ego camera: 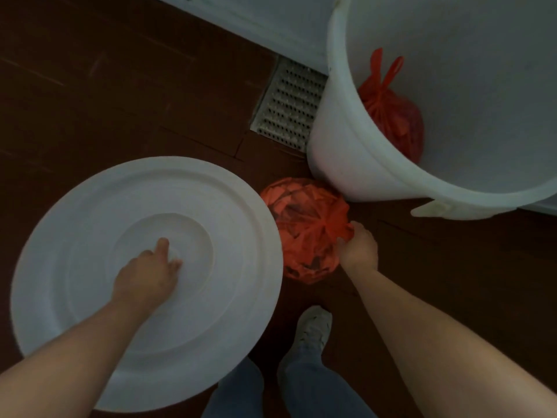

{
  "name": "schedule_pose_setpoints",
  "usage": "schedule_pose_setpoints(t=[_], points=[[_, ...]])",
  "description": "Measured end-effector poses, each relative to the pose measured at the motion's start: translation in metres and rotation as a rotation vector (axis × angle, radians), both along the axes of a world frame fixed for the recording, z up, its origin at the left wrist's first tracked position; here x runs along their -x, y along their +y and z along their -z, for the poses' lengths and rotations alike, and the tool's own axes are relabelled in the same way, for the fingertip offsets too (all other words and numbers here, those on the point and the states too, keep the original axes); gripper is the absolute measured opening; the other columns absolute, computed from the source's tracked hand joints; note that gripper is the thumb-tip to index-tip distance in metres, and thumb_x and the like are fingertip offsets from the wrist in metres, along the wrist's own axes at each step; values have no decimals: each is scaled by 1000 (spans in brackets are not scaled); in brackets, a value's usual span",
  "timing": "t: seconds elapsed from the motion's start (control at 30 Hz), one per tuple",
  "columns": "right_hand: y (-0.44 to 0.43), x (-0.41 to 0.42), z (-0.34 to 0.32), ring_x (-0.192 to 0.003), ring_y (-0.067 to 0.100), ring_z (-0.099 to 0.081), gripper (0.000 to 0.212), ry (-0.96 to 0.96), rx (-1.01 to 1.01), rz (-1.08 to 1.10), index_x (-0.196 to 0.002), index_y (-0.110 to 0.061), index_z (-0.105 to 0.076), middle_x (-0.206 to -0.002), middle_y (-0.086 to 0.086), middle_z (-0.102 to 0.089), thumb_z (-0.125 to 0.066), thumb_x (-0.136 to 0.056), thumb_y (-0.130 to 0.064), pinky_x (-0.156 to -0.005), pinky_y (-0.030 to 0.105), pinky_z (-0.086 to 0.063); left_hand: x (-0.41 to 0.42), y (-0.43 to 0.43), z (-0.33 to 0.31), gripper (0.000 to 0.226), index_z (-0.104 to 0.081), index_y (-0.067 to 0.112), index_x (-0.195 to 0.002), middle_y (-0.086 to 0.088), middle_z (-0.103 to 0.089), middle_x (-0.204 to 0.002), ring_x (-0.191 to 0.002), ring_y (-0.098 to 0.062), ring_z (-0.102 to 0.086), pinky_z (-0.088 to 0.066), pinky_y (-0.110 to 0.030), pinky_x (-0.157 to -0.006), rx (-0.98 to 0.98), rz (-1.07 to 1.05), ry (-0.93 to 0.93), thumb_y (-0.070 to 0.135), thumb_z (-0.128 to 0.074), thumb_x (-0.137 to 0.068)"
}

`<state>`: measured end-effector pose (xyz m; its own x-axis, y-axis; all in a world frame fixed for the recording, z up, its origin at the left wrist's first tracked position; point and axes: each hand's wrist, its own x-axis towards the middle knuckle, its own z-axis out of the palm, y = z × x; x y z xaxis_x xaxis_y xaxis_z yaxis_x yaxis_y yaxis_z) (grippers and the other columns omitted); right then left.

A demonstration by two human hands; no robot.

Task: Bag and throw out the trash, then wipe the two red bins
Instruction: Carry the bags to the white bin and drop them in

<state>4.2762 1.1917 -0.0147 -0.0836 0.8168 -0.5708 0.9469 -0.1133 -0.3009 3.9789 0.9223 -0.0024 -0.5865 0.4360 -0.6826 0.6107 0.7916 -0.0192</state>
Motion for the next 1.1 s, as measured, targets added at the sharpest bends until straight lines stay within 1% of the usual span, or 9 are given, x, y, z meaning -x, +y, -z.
schedule_pose_setpoints(t=[0.07,0.2,0.27,0.4,0.5,0.67,0.77,0.93,1.1], points=[[1,1,7,-117,40,-59,32,2,-28,33,-124,-4,-62,-124,24,-63,-62,-95,-18,-93,39,-45,1,4,7,50,-31,14,-140,-24,-59,-114,-104,-42,-61,-51,-46,-86,-1,4,-6,46,-42,-102],[-2,8,6,-107,42,-63,26,-9,-56,7,-103,0,-70,-112,26,-69,-60,-99,-23,-82,39,-47,7,10,7,50,-30,15,-140,-23,-59,-112,-102,-41,-61,-52,-46,-84,-14,4,-12,45,-42,-102],[-6,12,-4,-107,42,-63,26,-1,-48,10,-106,-1,-70,-114,25,-69,-58,-100,-23,-84,38,-47,9,11,-3,51,-30,15,-140,-23,-59,-111,-101,-42,-62,-52,-46,-84,-28,8,-7,45,-43,-102],[-11,25,-34,-117,40,-59,32,38,-15,18,-122,-4,-68,-124,25,-64,-56,-102,-27,-95,38,-46,18,9,-34,55,-29,14,-145,-23,-60,-112,-102,-41,-62,-52,-46,-85,-54,15,6,44,-45,-102],[-15,38,-63,-112,40,-61,29,59,11,-17,-115,-4,-71,-120,24,-65,-57,-101,-25,-91,37,-47,27,6,-62,57,-28,16,-148,-23,-60,-117,-106,-42,-62,-51,-44,-86,-61,18,29,44,-45,-101],[-24,70,-127,-103,38,-63,24,122,-5,-126,-97,-1,-71,-108,22,-69,-56,-101,-20,-81,35,-45,45,2,-126,55,-30,17,-146,-22,-60,-119,-108,-40,-62,-50,-43,-87,-63,12,69,44,-46,-101],[-26,90,-173,-106,37,-63,24,117,28,-153,-98,-4,-71,-108,19,-71,-56,-101,-23,-83,33,-45,60,-3,-175,51,-33,20,-142,-21,-61,-118,-108,-39,-62,-50,-43,-87,-60,-17,98,44,-48,-100],[-32,121,-261,-113,34,-63,28,104,82,-179,-110,-8,-73,-116,14,-72,-58,-101,-29,-89,28,-45,80,-15,-263,41,-37,20,-132,-23,-63,-115,-106,-41,-63,-50,-43,-86,-76,-91,134,40,-49,-99],[-36,147,-340,-105,34,-65,27,158,91,-163,-97,-8,-75,-104,14,-73,-58,-100,-28,-83,27,-44,93,-31,-345,41,-36,21,-135,-25,-62,-118,-108,-42,-62,-49,-44,-88,-118,-171,153,37,-46,-99]])
